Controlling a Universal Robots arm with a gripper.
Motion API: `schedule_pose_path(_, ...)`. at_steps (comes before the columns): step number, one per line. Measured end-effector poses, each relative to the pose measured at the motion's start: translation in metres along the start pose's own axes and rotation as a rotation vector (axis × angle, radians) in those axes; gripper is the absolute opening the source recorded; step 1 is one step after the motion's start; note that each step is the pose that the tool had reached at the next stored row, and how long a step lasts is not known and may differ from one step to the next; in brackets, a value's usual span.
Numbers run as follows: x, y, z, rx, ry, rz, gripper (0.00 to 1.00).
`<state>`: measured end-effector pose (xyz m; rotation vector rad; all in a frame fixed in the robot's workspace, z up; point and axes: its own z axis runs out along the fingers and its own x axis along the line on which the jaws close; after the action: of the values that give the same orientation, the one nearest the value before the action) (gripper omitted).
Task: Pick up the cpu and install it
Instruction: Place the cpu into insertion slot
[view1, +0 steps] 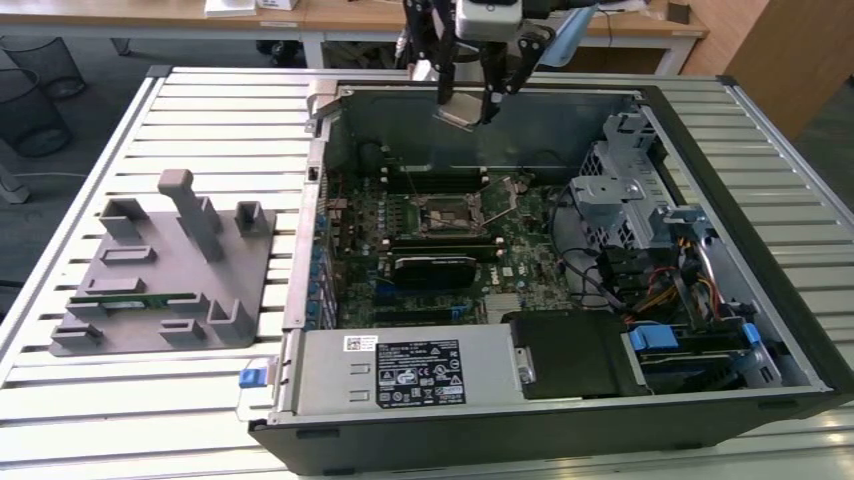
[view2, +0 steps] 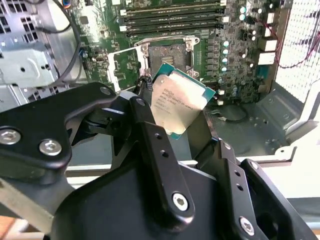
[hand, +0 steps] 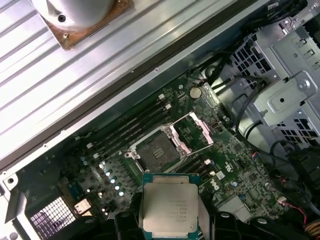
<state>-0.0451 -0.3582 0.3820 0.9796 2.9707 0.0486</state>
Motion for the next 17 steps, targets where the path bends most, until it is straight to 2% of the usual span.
schedule_pose_path(17, 0.0, -0.0001, 0.0022, 0.0005, -0.0072, 0.215, 0.53)
